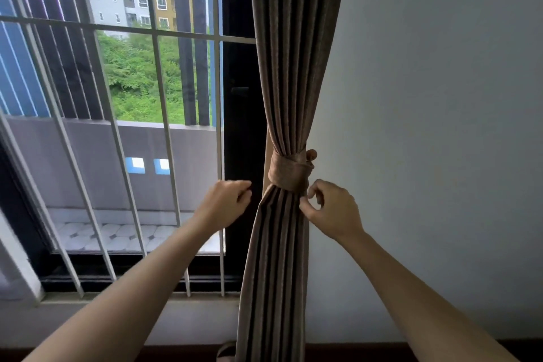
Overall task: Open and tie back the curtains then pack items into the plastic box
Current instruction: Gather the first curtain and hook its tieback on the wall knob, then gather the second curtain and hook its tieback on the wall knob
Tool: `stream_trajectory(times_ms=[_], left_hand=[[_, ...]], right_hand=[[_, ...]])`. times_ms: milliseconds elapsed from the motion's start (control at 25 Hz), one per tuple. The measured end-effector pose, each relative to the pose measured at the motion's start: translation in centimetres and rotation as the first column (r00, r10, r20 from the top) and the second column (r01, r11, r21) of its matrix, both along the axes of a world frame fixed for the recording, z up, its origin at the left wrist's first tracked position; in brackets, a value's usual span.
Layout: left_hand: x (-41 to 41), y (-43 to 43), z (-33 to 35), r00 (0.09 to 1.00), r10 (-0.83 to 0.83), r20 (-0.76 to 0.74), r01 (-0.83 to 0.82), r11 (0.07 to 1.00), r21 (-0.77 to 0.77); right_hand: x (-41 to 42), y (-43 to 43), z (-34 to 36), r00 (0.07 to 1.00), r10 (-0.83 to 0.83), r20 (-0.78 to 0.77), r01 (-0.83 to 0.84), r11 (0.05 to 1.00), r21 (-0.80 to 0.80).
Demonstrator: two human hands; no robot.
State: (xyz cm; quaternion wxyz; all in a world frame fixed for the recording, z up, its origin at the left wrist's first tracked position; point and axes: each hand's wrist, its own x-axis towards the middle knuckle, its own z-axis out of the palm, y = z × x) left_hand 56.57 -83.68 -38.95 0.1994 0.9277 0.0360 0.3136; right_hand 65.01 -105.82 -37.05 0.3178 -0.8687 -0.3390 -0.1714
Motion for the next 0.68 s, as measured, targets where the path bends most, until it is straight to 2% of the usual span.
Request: stream_trajectory(times_ms=[80, 240, 320, 440, 560, 680], left_hand=[[-1.2, 1.8, 1.0, 0.998, 0.067, 0.019, -0.068, 0.996, 0.057], [-3.2, 6.7, 2.0, 0.944, 0.254, -0.21, -0.207, 0.952, 0.224], [-4.0, 9.5, 1.8, 0.886, 0.339, -0.316, -0.244, 0.921, 0.303], [-5.8, 14.9, 1.2, 0.793, 0.433, -0.429, -0.307, 0.892, 0.332], [-7.8, 20.7, 3.2, 0.684, 0.515, -0.516, -0.375, 0.856, 0.357], [-10.0, 26.4, 7.8, 0.617, 0.591, -0.52, -0.455, 0.807, 0.378]], right_hand=[[-1.6, 1.8, 0.6, 0.981, 0.184, 0.067, -0.187, 0.981, 0.051], [-4.3, 8.8, 1.0, 0.913, 0.406, 0.038, -0.405, 0.913, -0.046], [-5.0, 12.4, 0.3, 0.882, 0.471, 0.001, -0.464, 0.869, -0.172], [-5.1, 19.0, -0.5, 0.829, 0.55, -0.105, -0.548, 0.758, -0.354], [-5.5, 25.5, 1.1, 0.773, 0.617, -0.149, -0.616, 0.673, -0.41], [-6.3, 31.6, 4.8, 0.699, 0.704, -0.125, -0.68, 0.6, -0.422]])
